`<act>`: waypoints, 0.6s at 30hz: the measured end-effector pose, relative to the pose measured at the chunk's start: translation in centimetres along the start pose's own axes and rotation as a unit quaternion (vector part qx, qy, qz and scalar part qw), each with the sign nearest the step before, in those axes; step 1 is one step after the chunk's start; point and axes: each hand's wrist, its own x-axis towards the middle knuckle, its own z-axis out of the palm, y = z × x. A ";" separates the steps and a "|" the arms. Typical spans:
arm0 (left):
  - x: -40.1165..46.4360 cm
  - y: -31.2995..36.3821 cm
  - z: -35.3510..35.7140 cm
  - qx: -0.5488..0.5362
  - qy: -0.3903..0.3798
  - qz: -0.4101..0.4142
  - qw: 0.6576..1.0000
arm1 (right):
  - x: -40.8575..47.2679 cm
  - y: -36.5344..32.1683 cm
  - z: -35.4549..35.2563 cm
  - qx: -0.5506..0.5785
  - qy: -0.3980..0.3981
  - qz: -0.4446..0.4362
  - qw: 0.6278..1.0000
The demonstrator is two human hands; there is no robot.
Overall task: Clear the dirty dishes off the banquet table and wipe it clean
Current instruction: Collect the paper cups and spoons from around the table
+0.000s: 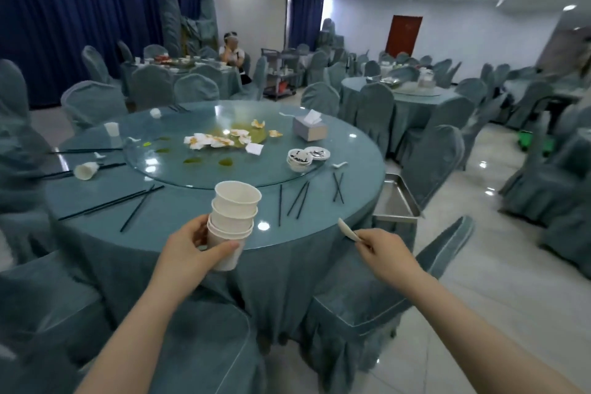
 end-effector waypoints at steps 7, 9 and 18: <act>4.0 4.3 19.7 -0.053 -0.072 0.021 0.996 | -0.4 15.6 -8.6 -0.008 0.054 0.064 0.996; 5.1 5.1 24.3 -0.068 -0.095 0.017 0.993 | -0.2 19.5 -10.1 -0.016 0.063 0.079 0.995; 14.2 7.0 42.6 -0.085 -0.154 0.022 0.984 | 7.5 34.0 -12.9 -0.016 0.044 0.100 0.994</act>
